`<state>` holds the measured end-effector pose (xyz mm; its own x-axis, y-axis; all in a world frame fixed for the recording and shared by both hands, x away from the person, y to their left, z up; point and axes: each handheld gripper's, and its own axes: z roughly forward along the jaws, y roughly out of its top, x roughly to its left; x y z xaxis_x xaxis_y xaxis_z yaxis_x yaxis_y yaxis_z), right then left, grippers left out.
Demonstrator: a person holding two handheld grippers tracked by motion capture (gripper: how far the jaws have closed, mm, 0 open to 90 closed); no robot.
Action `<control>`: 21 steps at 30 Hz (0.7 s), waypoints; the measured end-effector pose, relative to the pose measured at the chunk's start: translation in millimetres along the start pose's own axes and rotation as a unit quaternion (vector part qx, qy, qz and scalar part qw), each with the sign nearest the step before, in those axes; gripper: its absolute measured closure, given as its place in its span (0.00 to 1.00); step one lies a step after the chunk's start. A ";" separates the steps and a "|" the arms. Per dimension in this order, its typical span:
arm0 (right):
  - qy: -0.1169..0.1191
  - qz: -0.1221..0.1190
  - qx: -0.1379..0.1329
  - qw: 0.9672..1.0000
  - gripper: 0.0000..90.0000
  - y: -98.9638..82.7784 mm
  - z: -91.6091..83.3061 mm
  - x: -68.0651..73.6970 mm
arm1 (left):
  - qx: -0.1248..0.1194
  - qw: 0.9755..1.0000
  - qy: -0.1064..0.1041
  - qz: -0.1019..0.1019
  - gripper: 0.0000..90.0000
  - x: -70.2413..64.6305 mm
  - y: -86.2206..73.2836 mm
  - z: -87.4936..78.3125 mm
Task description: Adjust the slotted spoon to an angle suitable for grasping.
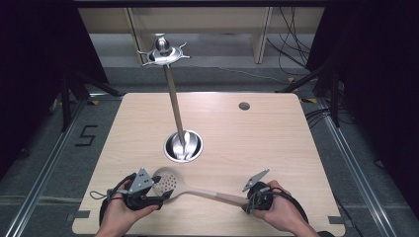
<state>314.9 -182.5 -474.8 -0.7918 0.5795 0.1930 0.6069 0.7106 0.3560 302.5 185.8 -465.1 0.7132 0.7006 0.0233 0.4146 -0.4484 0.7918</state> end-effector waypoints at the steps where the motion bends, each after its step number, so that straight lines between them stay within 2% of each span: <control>1: -0.003 0.001 0.004 1.000 1.00 -0.1 0.2 -0.4 | -0.001 1.000 0.000 0.005 0.41 0.4 0.3 -0.1; 4: -0.026 -0.001 0.009 1.000 1.00 0.9 1.0 -2.9 | -0.001 1.000 0.000 0.010 0.40 0.7 0.6 -0.1; 7: -0.032 0.003 0.005 0.999 1.00 1.7 0.8 -4.0 | -0.003 1.000 -0.004 0.009 0.39 -0.2 0.5 -0.3; 8: -0.043 0.000 0.004 0.999 1.00 3.1 0.5 -5.6 | 0.004 1.000 -0.002 0.017 0.39 1.1 0.7 -0.6; 9: -0.050 0.002 0.003 0.999 1.00 3.8 0.7 -5.7 | 0.005 1.000 -0.004 0.003 0.39 -0.3 0.1 0.1; 12: -0.063 0.001 0.003 0.998 1.00 5.5 1.0 -7.2 | -0.001 1.000 -0.008 -0.003 0.39 -2.0 0.0 1.3; 13: -0.068 0.001 0.000 0.998 1.00 6.3 1.5 -8.3 | -0.007 1.000 -0.008 0.004 0.39 -1.6 0.4 2.0; 15: -0.079 0.002 -0.005 0.997 1.00 8.1 1.9 -10.9 | -0.005 1.000 -0.009 0.004 0.39 -2.0 0.3 2.5; 17: -0.084 0.007 -0.009 0.996 1.00 10.0 2.3 -13.2 | 0.004 1.000 0.002 0.011 0.39 -1.4 0.0 2.6; 18: -0.088 0.012 -0.009 0.996 1.00 11.0 2.4 -14.2 | 0.007 1.000 -0.006 0.014 0.39 -1.1 0.5 1.8; 20: -0.098 0.014 -0.016 0.995 1.00 14.0 3.5 -18.3 | 0.007 1.000 -0.007 0.006 0.39 -2.1 0.1 2.9; 21: -0.101 0.016 -0.017 0.995 1.00 14.7 3.5 -18.9 | 0.007 1.000 -0.008 0.009 0.38 -2.2 0.1 3.5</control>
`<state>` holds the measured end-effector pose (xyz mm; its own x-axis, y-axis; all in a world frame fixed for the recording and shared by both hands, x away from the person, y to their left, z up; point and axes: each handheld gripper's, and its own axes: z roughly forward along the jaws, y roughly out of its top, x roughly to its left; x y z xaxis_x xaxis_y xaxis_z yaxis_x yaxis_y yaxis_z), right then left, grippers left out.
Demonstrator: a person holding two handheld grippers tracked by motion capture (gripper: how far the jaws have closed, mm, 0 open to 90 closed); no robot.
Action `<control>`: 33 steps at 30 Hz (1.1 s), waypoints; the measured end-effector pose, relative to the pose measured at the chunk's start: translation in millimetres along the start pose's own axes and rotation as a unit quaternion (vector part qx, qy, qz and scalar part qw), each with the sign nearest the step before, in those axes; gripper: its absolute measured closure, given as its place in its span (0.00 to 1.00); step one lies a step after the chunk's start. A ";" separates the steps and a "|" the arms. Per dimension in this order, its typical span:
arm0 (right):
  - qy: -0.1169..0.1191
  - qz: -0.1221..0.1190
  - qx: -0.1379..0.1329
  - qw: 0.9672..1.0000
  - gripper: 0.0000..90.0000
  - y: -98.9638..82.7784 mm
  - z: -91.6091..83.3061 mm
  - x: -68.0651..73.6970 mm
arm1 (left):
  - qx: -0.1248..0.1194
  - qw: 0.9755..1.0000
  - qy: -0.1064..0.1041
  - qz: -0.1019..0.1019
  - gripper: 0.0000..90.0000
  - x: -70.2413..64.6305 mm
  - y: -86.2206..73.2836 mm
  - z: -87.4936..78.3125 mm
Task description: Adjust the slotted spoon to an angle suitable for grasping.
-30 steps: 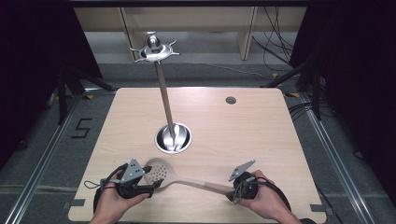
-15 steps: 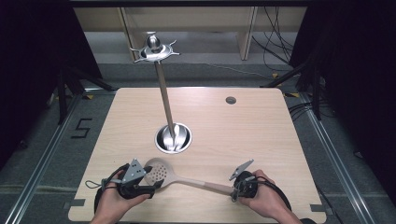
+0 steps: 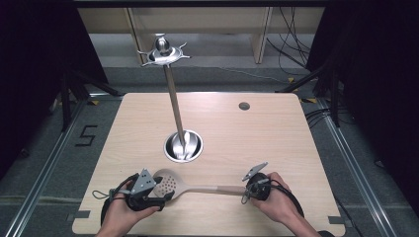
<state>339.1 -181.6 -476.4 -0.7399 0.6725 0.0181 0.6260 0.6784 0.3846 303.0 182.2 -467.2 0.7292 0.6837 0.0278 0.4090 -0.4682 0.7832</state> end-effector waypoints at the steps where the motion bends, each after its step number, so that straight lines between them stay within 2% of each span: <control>1: 0.000 0.000 0.000 1.000 1.00 0.0 0.0 0.0 | 0.000 1.000 0.000 0.000 0.38 0.0 0.0 0.0; 2: -0.001 -0.001 -0.007 1.000 1.00 0.4 -0.1 -0.7 | -0.002 1.000 -0.001 0.009 0.38 1.1 0.1 0.3; 3: 0.001 -0.006 -0.018 1.000 1.00 0.7 -1.6 -1.7 | -0.002 1.000 -0.001 0.000 0.38 0.0 -0.4 1.1; 4: 0.001 -0.006 -0.018 1.000 1.00 0.7 -1.6 -1.7 | 0.000 1.000 -0.004 0.002 0.38 0.3 -0.2 1.3; 5: 0.006 0.006 -0.032 0.999 1.00 0.4 -6.2 0.1 | 0.001 1.000 -0.004 0.003 0.38 0.3 -0.1 1.2; 6: 0.002 -0.009 -0.045 0.999 0.98 -0.1 -8.5 -2.6 | -0.001 1.000 -0.001 0.004 0.37 -0.7 0.1 2.2; 7: 0.002 -0.009 -0.045 0.999 0.98 -0.1 -8.5 -2.6 | -0.001 1.000 -0.001 0.004 0.37 -0.7 0.1 2.2; 8: 0.005 0.003 -0.053 0.999 0.96 -1.2 -10.3 -0.8 | 0.002 1.000 0.002 0.007 0.37 -1.5 1.6 2.3; 9: 0.007 0.001 -0.059 0.998 0.94 -2.3 -13.1 -3.4 | 0.002 1.000 -0.001 0.019 0.37 -1.4 3.4 3.0; 10: 0.013 0.015 -0.061 0.998 0.92 -3.3 -16.0 -3.8 | 0.003 1.000 -0.004 0.018 0.37 -3.6 5.5 4.7; 12: 0.007 0.022 -0.070 0.997 0.89 -8.2 -19.1 -7.2 | 0.005 0.999 -0.013 0.034 0.36 -5.9 12.3 7.5; 13: 0.006 0.042 -0.080 0.996 0.84 -13.9 -22.6 -10.1 | 0.011 0.999 -0.018 0.048 0.35 -6.3 16.9 9.2; 15: 0.000 0.040 -0.085 0.996 0.82 -17.0 -24.3 -13.7 | 0.015 0.998 -0.032 0.059 0.35 -9.1 24.4 15.1; 16: -0.006 0.043 -0.086 0.995 0.80 -20.0 -26.3 -16.6 | 0.029 0.996 -0.035 0.078 0.35 -9.7 28.7 17.4; 17: -0.009 0.043 -0.088 0.995 0.78 -22.9 -28.0 -20.3 | 0.041 0.994 -0.048 0.090 0.36 -11.2 32.6 21.4; 18: -0.012 0.046 -0.094 0.994 0.77 -25.7 -29.0 -23.8 | 0.053 0.991 -0.048 0.109 0.36 -12.7 36.4 25.6; 19: -0.019 0.048 -0.095 0.994 0.76 -30.9 -31.2 -30.2 | 0.076 0.985 -0.062 0.139 0.37 -15.1 44.4 34.2; 20: -0.019 0.061 -0.101 0.993 0.75 -31.9 -32.5 -31.5 | 0.076 0.985 -0.062 0.139 0.38 -15.1 44.4 34.2; 21: -0.019 0.061 -0.101 0.993 0.75 -31.9 -32.5 -31.5 | 0.087 0.982 -0.066 0.152 0.38 -16.3 48.5 38.0; 22: -0.020 0.056 -0.104 0.993 0.75 -33.2 -33.5 -34.5 | 0.105 0.977 -0.074 0.168 0.39 -17.0 53.1 41.7; 23: -0.026 0.061 -0.115 0.991 0.74 -33.7 -32.5 -36.1 | 0.120 0.973 -0.086 0.178 0.39 -18.2 57.4 45.8; 24: -0.026 0.054 -0.109 0.992 0.74 -34.4 -33.8 -38.6 | 0.129 0.969 -0.093 0.190 0.40 -19.1 61.4 50.6; 25: -0.027 0.061 -0.116 0.991 0.74 -34.4 -33.0 -39.1 | 0.138 0.965 -0.101 0.198 0.41 -20.0 65.5 55.4; 26: -0.026 0.055 -0.111 0.992 0.74 -34.7 -33.5 -40.9 | 0.148 0.961 -0.110 0.208 0.41 -20.3 70.4 59.6; 27: -0.028 0.056 -0.112 0.992 0.74 -34.8 -32.9 -41.8 | 0.158 0.954 -0.123 0.223 0.43 -22.7 79.4 68.5; 28: -0.028 0.056 -0.112 0.992 0.74 -34.8 -32.9 -41.8 | 0.158 0.954 -0.123 0.223 0.43 -22.7 79.4 68.5; 29: -0.026 0.066 -0.114 0.991 0.74 -34.5 -32.8 -41.2 | 0.164 0.950 -0.129 0.233 0.43 -24.1 84.4 72.3; 30: -0.027 0.059 -0.113 0.991 0.74 -35.0 -32.9 -42.3 | 0.173 0.945 -0.135 0.244 0.44 -25.1 89.5 75.9; 31: -0.026 0.069 -0.119 0.990 0.74 -35.0 -32.9 -42.1 | 0.183 0.939 -0.145 0.254 0.47 -26.9 94.8 80.7; 33: -0.030 0.065 -0.122 0.990 0.74 -35.4 -32.1 -42.9 | 0.199 0.929 -0.154 0.270 0.48 -29.7 100.9 86.6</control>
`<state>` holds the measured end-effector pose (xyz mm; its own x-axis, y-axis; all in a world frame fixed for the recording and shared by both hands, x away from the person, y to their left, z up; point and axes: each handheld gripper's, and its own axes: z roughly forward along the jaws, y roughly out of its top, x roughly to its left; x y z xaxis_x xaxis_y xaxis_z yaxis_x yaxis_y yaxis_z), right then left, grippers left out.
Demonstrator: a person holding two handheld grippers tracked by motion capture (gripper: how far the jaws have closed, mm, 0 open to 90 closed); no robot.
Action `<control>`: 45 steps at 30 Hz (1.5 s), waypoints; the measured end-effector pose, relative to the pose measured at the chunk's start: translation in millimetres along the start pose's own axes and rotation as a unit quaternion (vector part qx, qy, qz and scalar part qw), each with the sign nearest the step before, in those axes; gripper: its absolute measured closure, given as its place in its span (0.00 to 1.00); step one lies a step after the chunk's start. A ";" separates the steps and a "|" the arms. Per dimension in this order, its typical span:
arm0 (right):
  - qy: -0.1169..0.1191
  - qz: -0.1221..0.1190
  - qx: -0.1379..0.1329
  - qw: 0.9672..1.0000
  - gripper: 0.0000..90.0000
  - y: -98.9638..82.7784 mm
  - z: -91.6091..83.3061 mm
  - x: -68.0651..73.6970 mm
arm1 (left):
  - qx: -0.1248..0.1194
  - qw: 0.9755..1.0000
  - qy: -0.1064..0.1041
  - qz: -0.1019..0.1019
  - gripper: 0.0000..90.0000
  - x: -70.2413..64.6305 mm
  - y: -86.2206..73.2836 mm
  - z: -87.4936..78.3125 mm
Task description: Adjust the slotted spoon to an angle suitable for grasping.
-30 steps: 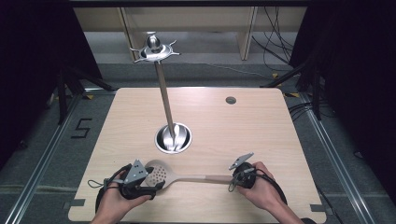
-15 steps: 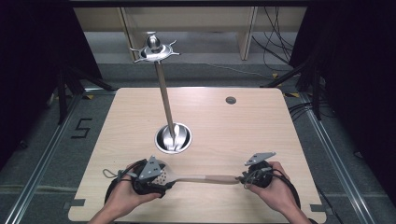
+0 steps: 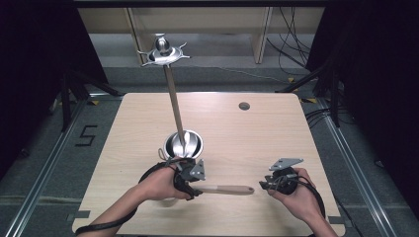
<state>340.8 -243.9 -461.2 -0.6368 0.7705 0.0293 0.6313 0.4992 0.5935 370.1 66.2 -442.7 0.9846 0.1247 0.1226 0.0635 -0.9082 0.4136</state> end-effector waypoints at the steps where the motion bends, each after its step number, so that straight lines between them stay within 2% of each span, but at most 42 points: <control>1: 0.005 0.005 0.010 1.000 0.74 0.3 -2.0 -1.0 | 0.011 1.000 -0.002 0.019 0.49 2.6 7.7 4.8; 2: 0.005 0.005 0.010 1.000 0.74 0.3 -2.0 -1.0 | 0.011 1.000 -0.002 0.019 0.49 2.6 7.7 4.8; 3: 0.003 0.009 0.004 1.000 0.74 0.0 -1.4 -1.7 | 0.024 0.999 -0.017 0.018 0.49 1.2 13.8 9.3; 4: 0.003 0.009 0.004 1.000 0.74 0.0 -1.4 -1.7 | 0.024 0.999 -0.017 0.018 0.50 1.2 13.8 9.3; 5: 0.000 0.005 -0.002 1.000 0.74 -0.7 -0.4 -2.5 | 0.029 0.999 -0.018 0.029 0.50 1.9 17.1 11.2; 6: 0.002 0.004 0.005 1.000 0.74 -0.2 -1.9 -3.4 | 0.032 0.999 -0.024 0.030 0.50 1.2 19.7 13.6; 8: 0.005 0.016 0.007 1.000 0.74 0.2 -2.3 -3.0 | 0.039 0.998 -0.028 0.040 0.51 1.5 24.8 18.1; 12: 0.005 0.017 0.006 1.000 0.74 0.5 -2.0 -2.8 | 0.050 0.997 -0.035 0.044 0.52 3.7 33.6 28.4; 17: 0.003 0.011 0.002 1.000 0.74 -0.1 -1.8 -3.7 | 0.055 0.997 -0.047 0.040 0.53 5.7 42.8 40.4; 18: 0.003 0.010 0.002 1.000 0.74 -0.1 -1.6 -3.9 | 0.053 0.997 -0.053 0.032 0.53 5.1 44.0 43.2; 19: 0.006 0.015 0.000 1.000 0.74 -0.3 -1.3 -3.7 | 0.058 0.996 -0.054 0.039 0.54 6.5 45.7 45.2; 22: 0.006 0.013 0.000 1.000 0.74 0.0 -1.8 -3.9 | 0.064 0.995 -0.063 0.038 0.56 5.8 49.6 52.0; 23: 0.008 0.019 0.001 1.000 0.74 0.3 -2.6 -3.1 | 0.068 0.995 -0.067 0.041 0.56 5.8 50.8 53.8; 27: 0.007 0.019 0.001 1.000 0.74 0.2 -2.7 -3.0 | 0.083 0.992 -0.075 0.050 0.60 6.0 54.4 58.3; 28: 0.008 0.019 0.000 1.000 0.74 0.2 -2.7 -3.1 | 0.085 0.992 -0.079 0.046 0.61 6.0 54.8 59.4; 32: 0.008 0.017 0.001 1.000 0.74 0.5 -2.5 -3.0 | 0.095 0.991 -0.082 0.049 0.67 7.2 56.6 62.6; 33: 0.006 0.009 -0.001 1.000 0.74 0.2 -1.8 -3.6 | 0.100 0.990 -0.080 0.053 0.68 7.2 57.1 63.4; 36: 0.006 0.011 -0.001 1.000 0.74 0.3 -1.7 -3.3 | 0.109 0.989 -0.076 0.061 0.72 5.3 58.8 65.9; 45: 0.007 0.009 -0.001 1.000 0.74 0.3 -1.8 -3.2 | 0.125 0.988 -0.075 0.046 0.83 6.3 61.6 66.9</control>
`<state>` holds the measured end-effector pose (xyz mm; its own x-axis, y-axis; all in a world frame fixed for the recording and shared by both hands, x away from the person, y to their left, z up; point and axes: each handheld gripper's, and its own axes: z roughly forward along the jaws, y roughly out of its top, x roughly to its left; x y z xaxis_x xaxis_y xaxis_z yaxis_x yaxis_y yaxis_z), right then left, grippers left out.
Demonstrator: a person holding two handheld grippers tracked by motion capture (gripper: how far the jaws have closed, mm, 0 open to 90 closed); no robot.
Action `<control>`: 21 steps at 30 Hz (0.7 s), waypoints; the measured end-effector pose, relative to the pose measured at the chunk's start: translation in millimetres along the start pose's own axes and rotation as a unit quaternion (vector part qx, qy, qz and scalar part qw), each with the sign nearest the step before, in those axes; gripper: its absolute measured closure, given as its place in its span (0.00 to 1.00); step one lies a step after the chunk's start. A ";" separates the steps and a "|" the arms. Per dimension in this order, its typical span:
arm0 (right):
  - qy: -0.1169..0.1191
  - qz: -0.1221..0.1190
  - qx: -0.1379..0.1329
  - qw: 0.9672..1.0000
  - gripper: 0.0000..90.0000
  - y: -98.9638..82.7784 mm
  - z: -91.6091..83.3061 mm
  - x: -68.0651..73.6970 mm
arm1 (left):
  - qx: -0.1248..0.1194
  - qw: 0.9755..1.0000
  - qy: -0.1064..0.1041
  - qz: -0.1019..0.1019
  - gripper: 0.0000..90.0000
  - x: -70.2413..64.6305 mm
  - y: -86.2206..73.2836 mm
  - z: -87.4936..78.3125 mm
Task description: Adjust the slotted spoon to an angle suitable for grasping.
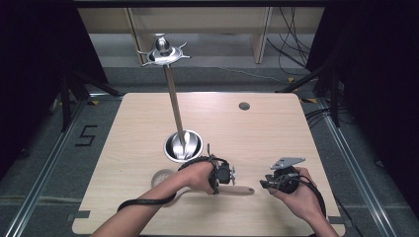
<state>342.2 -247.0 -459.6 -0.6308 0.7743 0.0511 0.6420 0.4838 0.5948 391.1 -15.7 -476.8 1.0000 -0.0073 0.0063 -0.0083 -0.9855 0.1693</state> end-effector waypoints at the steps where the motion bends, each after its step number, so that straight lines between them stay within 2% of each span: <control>1: 0.003 0.009 0.001 1.000 0.74 0.4 -1.0 0.9 | 0.000 1.000 0.000 0.000 0.83 -0.1 0.1 -0.2; 3: -0.003 0.003 -0.009 1.000 0.74 -0.7 0.2 -0.1 | 0.000 1.000 0.004 0.001 0.83 -0.8 -0.3 -1.0; 4: -0.003 0.003 -0.009 1.000 0.74 -0.7 0.2 -0.1 | -0.001 1.000 0.004 -0.001 0.83 -1.4 -0.8 -2.2; 5: 0.001 0.013 -0.009 1.000 0.74 -0.5 -0.5 0.1 | -0.004 1.000 0.006 -0.002 0.83 -1.6 -1.3 -4.0; 9: -0.003 0.007 -0.006 1.000 0.74 -0.4 -1.7 -2.0 | -0.020 1.000 0.018 -0.008 0.83 -2.8 -5.2 -14.9; 10: -0.005 0.011 -0.016 1.000 0.74 -0.5 -1.2 -2.0 | -0.027 0.999 0.019 -0.011 0.83 -3.4 -6.8 -18.2; 11: -0.007 0.012 -0.014 1.000 0.73 0.1 -3.2 -3.1 | -0.034 0.999 0.023 -0.015 0.83 -4.1 -8.5 -21.9; 12: -0.011 0.021 -0.027 0.999 0.73 -0.2 -2.9 -3.5 | -0.039 0.999 0.028 -0.014 0.83 -4.2 -10.6 -26.2; 13: -0.009 0.033 -0.021 0.999 0.73 0.4 -6.1 -4.5 | -0.047 0.998 0.032 -0.018 0.83 -4.6 -13.0 -30.3; 14: -0.015 0.025 -0.034 0.999 0.73 -0.2 -5.6 -8.2 | -0.058 0.997 0.035 -0.026 0.83 -6.0 -15.9 -33.9; 15: -0.012 0.047 -0.044 0.998 0.73 -1.1 -4.9 -7.8 | -0.060 0.997 0.040 -0.025 0.83 -6.3 -19.0 -38.5; 16: -0.019 0.032 -0.041 0.998 0.73 -1.9 -5.6 -11.8 | -0.070 0.996 0.051 -0.025 0.83 -6.7 -22.2 -42.7; 17: -0.016 0.051 -0.034 0.998 0.73 -1.8 -7.1 -11.1 | -0.077 0.995 0.055 -0.028 0.83 -7.4 -25.8 -47.2; 18: -0.016 0.056 -0.051 0.997 0.73 -2.9 -4.5 -11.8 | -0.088 0.994 0.061 -0.033 0.83 -8.3 -29.7 -51.3; 19: -0.021 0.053 -0.052 0.997 0.72 -3.2 -4.6 -12.5 | -0.096 0.993 0.065 -0.036 0.83 -9.0 -33.7 -55.7; 20: -0.017 0.057 -0.034 0.998 0.72 -1.9 -8.1 -12.6 | -0.106 0.991 0.070 -0.045 0.83 -10.5 -37.7 -59.8; 21: -0.019 0.057 -0.035 0.998 0.72 -1.8 -8.2 -12.2 | -0.115 0.989 0.077 -0.048 0.83 -11.3 -41.8 -63.9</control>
<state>345.2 -260.7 -454.7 -0.5379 0.8381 0.0913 0.6754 0.3636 0.6416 379.8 36.4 -420.9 0.9838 0.1269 0.1267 0.0670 -0.9155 0.3967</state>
